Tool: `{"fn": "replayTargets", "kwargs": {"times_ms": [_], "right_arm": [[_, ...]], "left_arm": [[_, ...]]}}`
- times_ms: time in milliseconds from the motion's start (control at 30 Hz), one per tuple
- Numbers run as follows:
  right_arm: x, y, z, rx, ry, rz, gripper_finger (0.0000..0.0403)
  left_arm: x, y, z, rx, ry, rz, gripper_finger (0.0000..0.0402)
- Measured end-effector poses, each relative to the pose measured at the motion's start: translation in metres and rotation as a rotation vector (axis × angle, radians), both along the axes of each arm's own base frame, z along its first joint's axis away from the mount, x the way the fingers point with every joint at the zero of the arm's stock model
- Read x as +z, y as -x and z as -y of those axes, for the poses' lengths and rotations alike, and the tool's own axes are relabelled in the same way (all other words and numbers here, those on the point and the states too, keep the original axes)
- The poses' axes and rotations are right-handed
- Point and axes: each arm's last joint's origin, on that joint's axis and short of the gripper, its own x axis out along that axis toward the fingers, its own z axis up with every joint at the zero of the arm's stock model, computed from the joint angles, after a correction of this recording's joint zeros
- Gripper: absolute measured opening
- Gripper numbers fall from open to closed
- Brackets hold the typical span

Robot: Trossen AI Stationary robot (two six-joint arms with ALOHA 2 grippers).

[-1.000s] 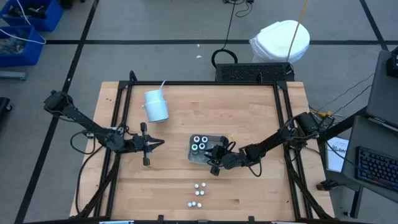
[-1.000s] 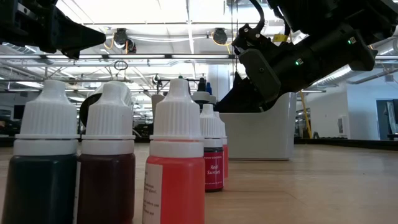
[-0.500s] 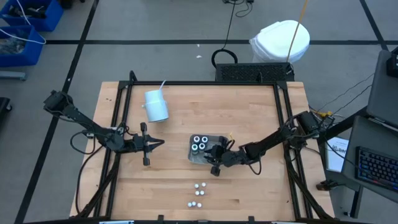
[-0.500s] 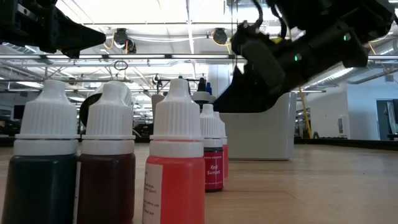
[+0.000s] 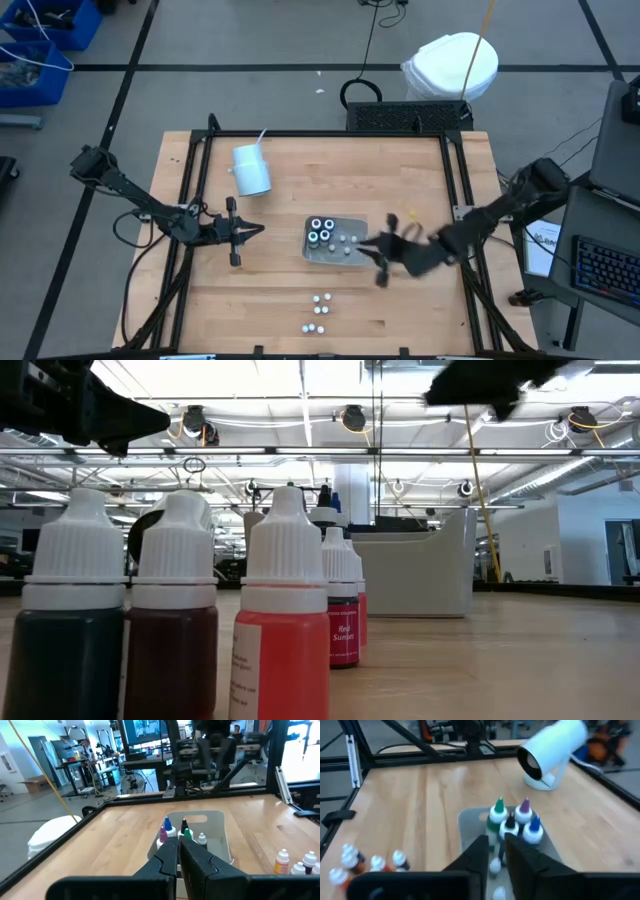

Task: Pick & Place food coloring
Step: Put the small blue food coloring bottle into the bin

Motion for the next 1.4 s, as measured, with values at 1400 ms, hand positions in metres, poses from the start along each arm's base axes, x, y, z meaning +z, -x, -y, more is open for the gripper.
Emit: {"fn": "replayTargets", "kwargs": {"times_ms": [1400], "right_arm": [[-0.096, 0.072, -0.012, -0.134, 0.046, 0.101, 0.0001]], "left_arm": [[-0.005, 0.0, 0.003, -0.09, 0.022, -0.046, 0.0026]]}}
